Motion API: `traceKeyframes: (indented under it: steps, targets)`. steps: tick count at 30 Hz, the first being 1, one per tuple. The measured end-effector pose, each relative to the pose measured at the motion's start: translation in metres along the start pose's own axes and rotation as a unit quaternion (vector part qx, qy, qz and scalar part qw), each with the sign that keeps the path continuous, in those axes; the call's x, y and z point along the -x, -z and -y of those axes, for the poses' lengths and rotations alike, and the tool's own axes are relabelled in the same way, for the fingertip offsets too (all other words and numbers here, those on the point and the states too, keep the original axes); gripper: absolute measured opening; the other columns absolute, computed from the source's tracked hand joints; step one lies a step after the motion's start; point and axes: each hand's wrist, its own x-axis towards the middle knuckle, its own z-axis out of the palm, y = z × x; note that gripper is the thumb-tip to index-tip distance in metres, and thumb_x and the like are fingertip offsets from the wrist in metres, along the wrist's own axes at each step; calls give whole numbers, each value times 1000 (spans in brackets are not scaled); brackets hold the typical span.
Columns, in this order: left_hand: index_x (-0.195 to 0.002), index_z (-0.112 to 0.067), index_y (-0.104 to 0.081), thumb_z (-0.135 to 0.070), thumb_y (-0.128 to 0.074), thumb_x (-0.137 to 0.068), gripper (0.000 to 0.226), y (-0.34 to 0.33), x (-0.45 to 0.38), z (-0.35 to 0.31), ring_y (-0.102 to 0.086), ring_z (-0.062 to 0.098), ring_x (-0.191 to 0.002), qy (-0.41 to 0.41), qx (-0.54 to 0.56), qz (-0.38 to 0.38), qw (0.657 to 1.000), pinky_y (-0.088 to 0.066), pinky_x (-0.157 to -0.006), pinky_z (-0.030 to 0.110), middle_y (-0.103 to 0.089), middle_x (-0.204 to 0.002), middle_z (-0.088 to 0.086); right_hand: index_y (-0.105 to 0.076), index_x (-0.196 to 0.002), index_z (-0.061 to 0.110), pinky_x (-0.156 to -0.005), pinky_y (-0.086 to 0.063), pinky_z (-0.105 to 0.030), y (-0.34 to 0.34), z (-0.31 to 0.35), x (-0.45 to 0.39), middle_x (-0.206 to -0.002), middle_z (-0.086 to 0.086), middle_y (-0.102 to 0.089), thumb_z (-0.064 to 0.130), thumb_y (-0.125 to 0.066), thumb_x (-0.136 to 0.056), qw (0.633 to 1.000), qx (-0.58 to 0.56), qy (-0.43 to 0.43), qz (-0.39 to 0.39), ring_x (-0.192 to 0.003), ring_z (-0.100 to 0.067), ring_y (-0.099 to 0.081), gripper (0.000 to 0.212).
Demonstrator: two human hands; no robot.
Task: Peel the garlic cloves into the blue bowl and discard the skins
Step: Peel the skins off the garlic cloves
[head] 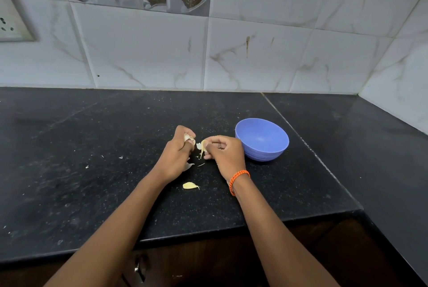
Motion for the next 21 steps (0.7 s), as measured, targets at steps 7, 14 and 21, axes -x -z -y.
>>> traceKeyframes:
  steps: [7, 14, 21]
  targets:
    - [-102, -29, -57, -12, -41, -109, 24, 2, 3, -7, -47, 9, -70, -2, 0, 10, 1000, -41, -67, 31, -62, -87, 7, -80, -111, 5, -72, -65, -27, -2, 7, 11, -92, -7, -81, 7, -76, -96, 995, -70, 30, -57, -79, -17, -79, 15]
    - [-99, -22, -63, -8, -38, -108, 30, 3, 4, -7, -44, 9, -67, -21, -4, 28, 999, -39, -66, 34, -54, -76, -4, -82, -104, 6, -67, -61, -22, -10, 7, 12, -89, -3, -81, 6, -78, -94, 991, -61, 38, -112, -74, -15, -78, 11]
    - [-96, -29, -63, -48, -55, -110, 25, 2, 3, -4, -66, 29, -68, -74, -80, 2, 994, -57, -71, 47, -68, -76, 5, -82, -102, 9, -66, -61, -20, -9, 7, 15, -87, -1, -81, 9, -80, -93, 990, -66, 28, -119, -73, -11, -78, 9]
